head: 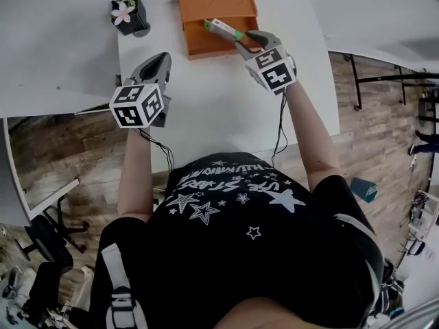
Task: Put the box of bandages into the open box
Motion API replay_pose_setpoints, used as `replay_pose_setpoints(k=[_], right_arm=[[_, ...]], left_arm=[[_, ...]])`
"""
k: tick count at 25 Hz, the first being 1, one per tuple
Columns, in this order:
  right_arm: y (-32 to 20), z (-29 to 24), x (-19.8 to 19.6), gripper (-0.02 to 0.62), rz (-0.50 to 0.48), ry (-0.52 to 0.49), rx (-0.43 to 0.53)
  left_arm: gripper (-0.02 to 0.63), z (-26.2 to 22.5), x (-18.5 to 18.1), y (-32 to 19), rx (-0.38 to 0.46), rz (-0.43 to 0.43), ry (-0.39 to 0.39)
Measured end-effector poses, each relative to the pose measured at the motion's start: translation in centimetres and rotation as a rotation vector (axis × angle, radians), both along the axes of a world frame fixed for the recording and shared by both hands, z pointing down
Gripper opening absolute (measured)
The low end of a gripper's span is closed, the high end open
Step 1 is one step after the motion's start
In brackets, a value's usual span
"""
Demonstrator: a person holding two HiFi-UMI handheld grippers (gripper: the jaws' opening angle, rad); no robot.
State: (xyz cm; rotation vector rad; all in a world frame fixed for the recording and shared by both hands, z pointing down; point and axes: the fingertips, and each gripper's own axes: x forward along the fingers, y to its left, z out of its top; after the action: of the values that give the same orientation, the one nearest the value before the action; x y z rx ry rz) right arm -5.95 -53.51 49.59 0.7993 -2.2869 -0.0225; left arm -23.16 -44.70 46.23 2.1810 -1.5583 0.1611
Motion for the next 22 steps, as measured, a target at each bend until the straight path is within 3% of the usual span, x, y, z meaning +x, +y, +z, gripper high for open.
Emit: replay_pose_setpoints(k=[8,22], right_arm=[[4.7,-3.1,3.5,0.110,0.065,-0.113,0.016],[13.3,-6.3,9.4,0.060,0.113,-0.194,0.048]], left_arm=[[0.020,-1.9,3.7,4.1,0.027,0.038,-0.055],[0.020,-3.8,8.7,12.1,0.046,0.038,-0.077]])
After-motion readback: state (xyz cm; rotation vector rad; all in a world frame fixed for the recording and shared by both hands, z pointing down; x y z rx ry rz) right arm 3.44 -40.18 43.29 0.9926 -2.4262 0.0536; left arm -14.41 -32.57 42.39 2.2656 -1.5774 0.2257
